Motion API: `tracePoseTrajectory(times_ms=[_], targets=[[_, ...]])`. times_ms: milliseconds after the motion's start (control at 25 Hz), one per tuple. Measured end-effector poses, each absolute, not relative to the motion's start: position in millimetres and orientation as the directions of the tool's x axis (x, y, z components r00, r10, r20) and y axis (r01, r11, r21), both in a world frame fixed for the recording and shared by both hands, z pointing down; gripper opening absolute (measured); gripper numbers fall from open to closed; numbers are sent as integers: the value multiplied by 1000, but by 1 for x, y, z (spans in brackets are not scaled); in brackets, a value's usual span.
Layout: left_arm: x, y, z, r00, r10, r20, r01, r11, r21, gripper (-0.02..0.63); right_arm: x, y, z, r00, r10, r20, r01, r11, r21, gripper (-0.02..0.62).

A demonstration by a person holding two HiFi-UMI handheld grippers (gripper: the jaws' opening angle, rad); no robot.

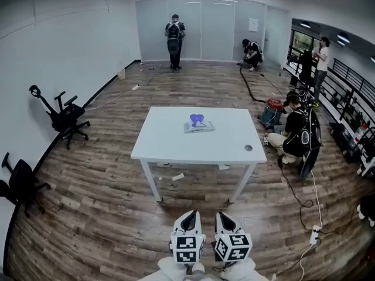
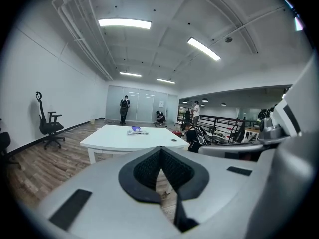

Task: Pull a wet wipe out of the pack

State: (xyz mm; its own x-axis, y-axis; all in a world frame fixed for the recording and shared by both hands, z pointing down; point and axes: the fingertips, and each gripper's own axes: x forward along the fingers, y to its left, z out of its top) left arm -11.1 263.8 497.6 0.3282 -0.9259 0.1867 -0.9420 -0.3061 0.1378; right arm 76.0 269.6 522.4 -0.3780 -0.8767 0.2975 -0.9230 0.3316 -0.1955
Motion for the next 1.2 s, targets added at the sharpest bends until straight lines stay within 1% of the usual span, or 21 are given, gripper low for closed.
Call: tracePoseTrajectory(times_ms=[480,840,1200], targets=[[15,215,506,338,-917,209,-940,-318,124,-4,98,216,532,-396,-863,314,-914,338,-225,10],[25,203,512,356,-904,238,-934,-337,117,-4,110,207,543,-390,-857,336,-913,311,-265,9],[25,187,519,366,-899,243,-930,-345,123,-4,112,192,548,-378,-858,348,-917,296,-266,9]])
